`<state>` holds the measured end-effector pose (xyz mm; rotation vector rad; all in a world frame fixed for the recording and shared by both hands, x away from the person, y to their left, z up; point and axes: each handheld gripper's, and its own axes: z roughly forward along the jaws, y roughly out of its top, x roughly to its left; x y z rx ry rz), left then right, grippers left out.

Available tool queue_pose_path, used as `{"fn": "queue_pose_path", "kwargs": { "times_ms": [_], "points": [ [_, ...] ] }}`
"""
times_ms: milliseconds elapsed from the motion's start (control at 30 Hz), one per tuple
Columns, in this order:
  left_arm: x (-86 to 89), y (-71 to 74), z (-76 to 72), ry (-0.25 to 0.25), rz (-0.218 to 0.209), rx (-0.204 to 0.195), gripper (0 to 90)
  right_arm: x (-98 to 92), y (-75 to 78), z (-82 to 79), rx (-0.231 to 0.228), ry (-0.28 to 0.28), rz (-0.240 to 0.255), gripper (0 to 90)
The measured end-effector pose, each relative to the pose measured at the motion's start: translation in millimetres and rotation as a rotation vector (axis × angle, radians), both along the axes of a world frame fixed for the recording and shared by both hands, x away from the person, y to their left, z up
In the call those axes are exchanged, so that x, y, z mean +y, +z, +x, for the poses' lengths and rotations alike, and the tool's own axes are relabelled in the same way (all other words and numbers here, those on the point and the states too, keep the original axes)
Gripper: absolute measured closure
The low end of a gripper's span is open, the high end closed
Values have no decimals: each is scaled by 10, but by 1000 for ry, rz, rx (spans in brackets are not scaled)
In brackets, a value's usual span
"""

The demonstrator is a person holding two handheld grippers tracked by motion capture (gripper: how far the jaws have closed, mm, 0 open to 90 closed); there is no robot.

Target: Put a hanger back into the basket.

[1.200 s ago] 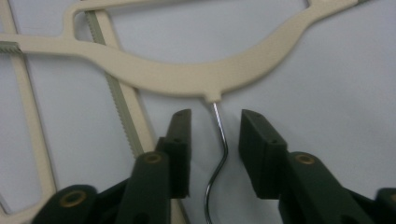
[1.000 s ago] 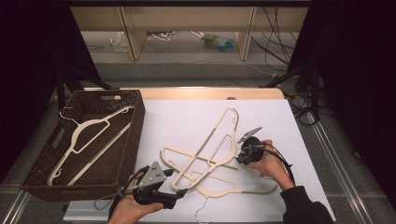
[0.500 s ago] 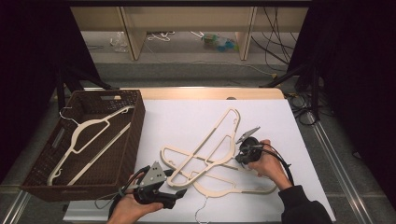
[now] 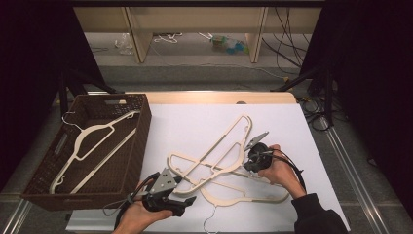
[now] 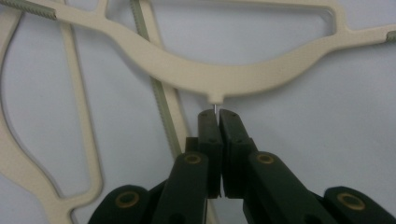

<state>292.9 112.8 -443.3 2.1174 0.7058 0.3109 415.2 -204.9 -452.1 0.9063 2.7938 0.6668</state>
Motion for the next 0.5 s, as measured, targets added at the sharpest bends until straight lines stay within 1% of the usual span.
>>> {"fn": "queue_pose_path", "kwargs": {
  "times_ms": [33,67,100,133,200,267,333,433,467,500],
  "points": [
    [-48,-26,31,2,11,-5,255,4,6,-6,-5,0,4,886],
    [-97,-52,68,-3,30,-11,259,7,21,-15,10,-6,0,886],
    [-149,-83,115,-9,48,-24,259,9,31,-21,11,-6,-3,886],
    [-202,-112,163,-5,76,-34,264,12,40,-28,17,-9,-5,886],
    [-302,-164,247,1,100,-44,278,17,55,-39,14,-13,-7,886],
    [-408,-215,341,-9,134,-55,284,16,74,-42,20,-11,-4,887],
    [-517,-252,413,-7,166,-86,286,17,91,-48,25,-11,-1,886],
    [-674,-277,500,-25,190,-115,297,30,123,-67,31,-11,-7,887],
    [-726,-283,510,-21,177,-124,298,34,132,-72,31,-12,-8,886],
    [-768,-280,524,-27,188,-134,305,39,140,-77,31,-14,-9,887]
  ]
}}
